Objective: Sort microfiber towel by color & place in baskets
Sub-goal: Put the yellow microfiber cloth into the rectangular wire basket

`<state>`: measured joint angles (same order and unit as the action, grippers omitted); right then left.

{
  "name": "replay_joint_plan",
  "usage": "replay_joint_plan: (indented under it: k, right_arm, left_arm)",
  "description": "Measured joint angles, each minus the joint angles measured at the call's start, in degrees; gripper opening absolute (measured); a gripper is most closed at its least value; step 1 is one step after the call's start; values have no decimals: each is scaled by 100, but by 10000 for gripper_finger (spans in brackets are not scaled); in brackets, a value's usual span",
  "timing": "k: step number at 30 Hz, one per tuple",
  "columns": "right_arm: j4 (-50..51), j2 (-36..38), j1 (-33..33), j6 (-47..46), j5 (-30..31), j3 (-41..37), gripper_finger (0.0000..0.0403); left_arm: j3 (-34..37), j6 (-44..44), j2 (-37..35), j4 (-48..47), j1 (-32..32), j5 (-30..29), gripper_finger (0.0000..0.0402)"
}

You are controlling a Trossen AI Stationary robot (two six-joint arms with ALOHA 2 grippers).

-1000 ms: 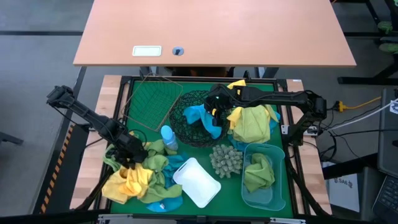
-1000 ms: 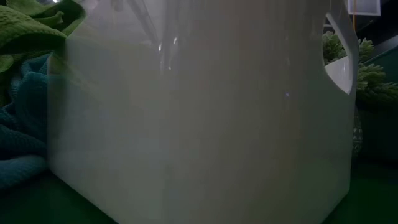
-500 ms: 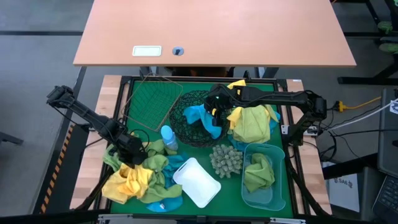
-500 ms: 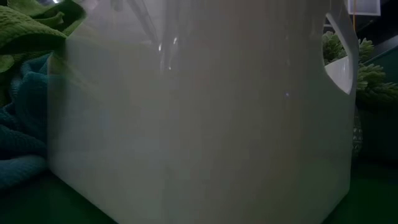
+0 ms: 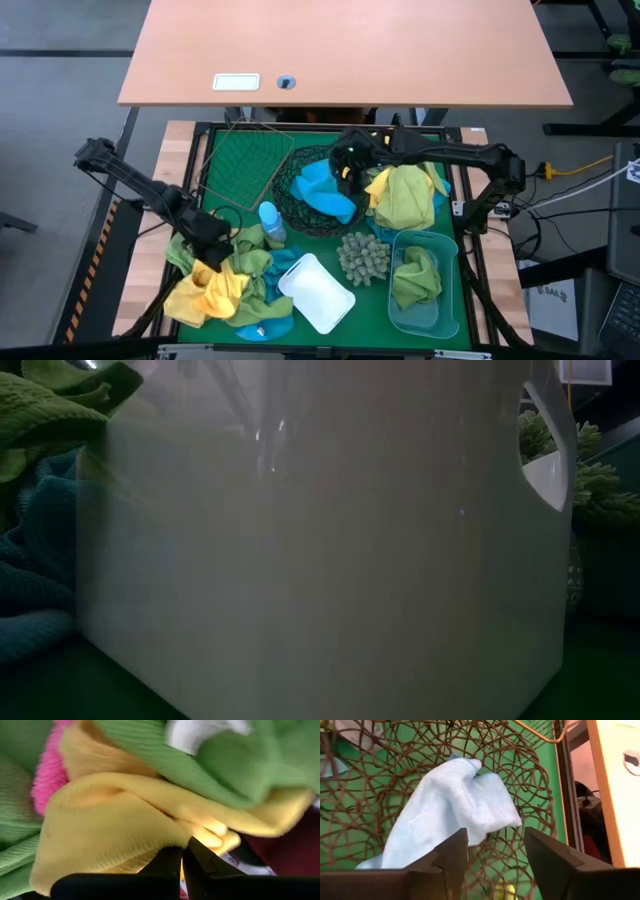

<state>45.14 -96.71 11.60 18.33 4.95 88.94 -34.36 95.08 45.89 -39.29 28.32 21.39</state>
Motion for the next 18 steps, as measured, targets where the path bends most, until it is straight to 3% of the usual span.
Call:
replay_joint_plan:
  k: [4, 18]
  right_arm:
    - [539, 2, 0, 0, 0, 383, 197]
    - [1580, 159, 4, -1, -2, 1207, 197]
  left_arm:
    - [-370, -683, -162, -10, 2, -337, 0]
    - [-2002, -2677, -223, -147, 0, -2355, 0]
